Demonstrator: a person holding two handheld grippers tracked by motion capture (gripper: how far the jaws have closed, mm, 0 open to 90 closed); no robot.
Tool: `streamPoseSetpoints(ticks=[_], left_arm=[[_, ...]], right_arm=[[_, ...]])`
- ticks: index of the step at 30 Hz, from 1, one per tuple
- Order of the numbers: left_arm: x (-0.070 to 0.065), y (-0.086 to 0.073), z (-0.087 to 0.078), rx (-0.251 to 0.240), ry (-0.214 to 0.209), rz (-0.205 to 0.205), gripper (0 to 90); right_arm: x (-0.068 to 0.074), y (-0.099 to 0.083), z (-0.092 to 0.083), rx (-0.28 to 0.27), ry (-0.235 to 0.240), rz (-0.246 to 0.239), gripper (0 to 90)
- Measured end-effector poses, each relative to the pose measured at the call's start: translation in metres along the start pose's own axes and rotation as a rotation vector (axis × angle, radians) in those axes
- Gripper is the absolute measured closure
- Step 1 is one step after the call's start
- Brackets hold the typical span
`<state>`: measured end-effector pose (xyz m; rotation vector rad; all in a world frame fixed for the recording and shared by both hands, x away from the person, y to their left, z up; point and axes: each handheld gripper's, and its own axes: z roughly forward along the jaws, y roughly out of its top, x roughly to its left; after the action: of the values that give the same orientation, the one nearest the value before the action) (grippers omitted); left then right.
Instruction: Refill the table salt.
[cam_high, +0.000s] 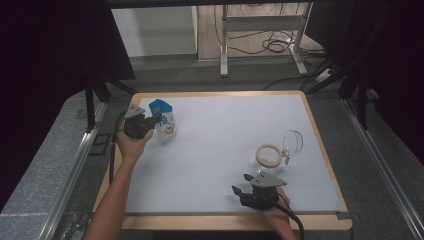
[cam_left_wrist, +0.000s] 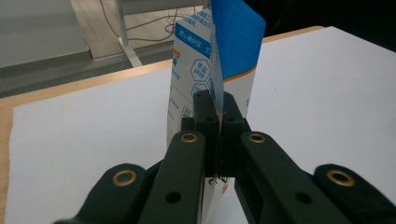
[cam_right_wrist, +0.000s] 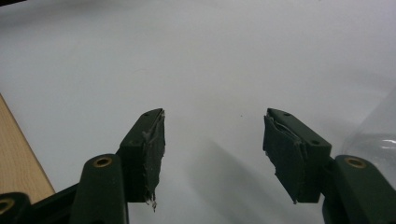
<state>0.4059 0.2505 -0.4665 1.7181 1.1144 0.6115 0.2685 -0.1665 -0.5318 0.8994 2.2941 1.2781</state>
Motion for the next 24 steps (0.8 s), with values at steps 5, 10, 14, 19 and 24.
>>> streamPoseSetpoints(ticks=[5, 10, 14, 19, 24], left_arm=[[-0.004, 0.002, -0.001, -0.017, -0.024, -0.016, 90.0], [-0.006, 0.005, -0.003, -0.014, -0.040, -0.017, 90.0], [-0.011, 0.010, -0.007, -0.021, -0.059, -0.012, 90.0], [-0.020, 0.017, -0.014, -0.037, -0.086, -0.003, 90.0], [-0.029, 0.020, -0.019, -0.041, -0.120, 0.006, 90.0]], right_arm=[[0.001, 0.000, -0.001, -0.013, -0.004, -0.001, 39.5], [0.001, 0.001, -0.001, -0.018, -0.008, -0.002, 39.5], [0.001, 0.001, -0.001, -0.021, -0.011, -0.003, 39.5], [0.001, 0.001, -0.003, -0.029, -0.013, -0.003, 39.5], [0.000, 0.001, -0.004, -0.032, -0.019, -0.001, 39.5]])
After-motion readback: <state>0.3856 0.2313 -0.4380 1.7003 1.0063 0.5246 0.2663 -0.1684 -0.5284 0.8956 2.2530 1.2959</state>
